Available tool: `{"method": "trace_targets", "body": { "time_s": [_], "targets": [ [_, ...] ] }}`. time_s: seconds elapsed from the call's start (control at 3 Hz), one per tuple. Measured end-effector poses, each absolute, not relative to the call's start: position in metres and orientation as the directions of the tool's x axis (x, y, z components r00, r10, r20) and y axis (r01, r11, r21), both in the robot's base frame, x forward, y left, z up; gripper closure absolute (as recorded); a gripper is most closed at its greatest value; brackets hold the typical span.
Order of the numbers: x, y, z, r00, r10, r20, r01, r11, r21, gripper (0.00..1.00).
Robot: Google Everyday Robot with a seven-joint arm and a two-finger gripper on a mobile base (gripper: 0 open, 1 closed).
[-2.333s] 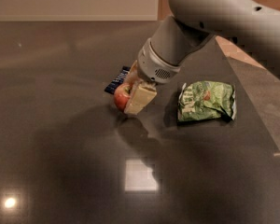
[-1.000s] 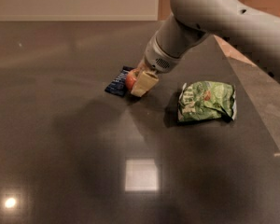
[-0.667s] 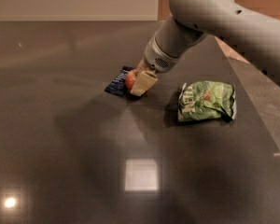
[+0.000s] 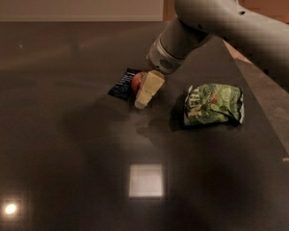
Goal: Move apple near rxbar blueberry
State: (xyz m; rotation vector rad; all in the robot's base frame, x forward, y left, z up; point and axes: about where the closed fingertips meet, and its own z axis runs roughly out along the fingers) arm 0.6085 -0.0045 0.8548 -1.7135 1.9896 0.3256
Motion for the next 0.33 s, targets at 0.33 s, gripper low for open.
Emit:
{"method": "trace_targets", "body": {
  "time_s": [0.33],
  "targets": [
    [0.6084,-0.0044,0.8548,-0.091,-0.857,-0.507,-0.974,0.183,-0.134,0.00]
  ]
}}
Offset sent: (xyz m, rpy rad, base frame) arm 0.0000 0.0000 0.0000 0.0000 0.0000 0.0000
